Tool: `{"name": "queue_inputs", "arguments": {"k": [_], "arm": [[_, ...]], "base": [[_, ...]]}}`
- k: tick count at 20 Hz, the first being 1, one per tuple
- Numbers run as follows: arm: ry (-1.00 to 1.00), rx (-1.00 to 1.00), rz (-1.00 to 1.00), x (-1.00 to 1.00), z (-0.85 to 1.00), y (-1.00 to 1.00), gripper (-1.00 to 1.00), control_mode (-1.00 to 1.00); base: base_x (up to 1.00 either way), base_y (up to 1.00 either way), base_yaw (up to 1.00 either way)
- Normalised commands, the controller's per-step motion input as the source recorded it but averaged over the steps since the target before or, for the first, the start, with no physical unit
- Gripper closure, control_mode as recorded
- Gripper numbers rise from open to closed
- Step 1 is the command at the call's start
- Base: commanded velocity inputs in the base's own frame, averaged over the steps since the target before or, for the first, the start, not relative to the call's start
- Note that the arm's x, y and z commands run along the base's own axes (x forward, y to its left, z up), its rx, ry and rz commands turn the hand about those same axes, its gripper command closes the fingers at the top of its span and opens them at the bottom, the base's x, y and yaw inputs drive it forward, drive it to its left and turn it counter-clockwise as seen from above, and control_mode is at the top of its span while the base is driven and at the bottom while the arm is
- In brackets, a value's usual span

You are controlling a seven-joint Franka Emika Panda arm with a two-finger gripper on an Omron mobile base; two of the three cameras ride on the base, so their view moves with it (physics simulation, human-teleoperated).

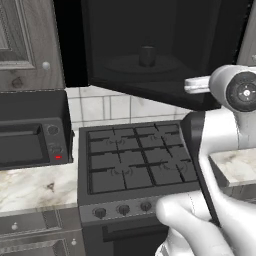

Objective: Pick the mug from the counter and place it inside the microwave. Then close the microwave.

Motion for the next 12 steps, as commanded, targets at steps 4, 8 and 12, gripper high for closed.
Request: {"name": "queue_inputs", "arguments": {"k": [4,8,12], "arm": [[0.06,0.00,0.00,0.47,0.00,-0.04,-1.00,-1.00],[0.02,0.00,0.00,0.39,0.00,-0.01,-1.00,-1.00],[0.00,0.00,0.00,0.33,0.00,-0.06,-1.00,-1.00]], "base": [[0.00,0.00,0.00],[0.00,0.00,0.00],[0.00,0.00,0.00]]}}
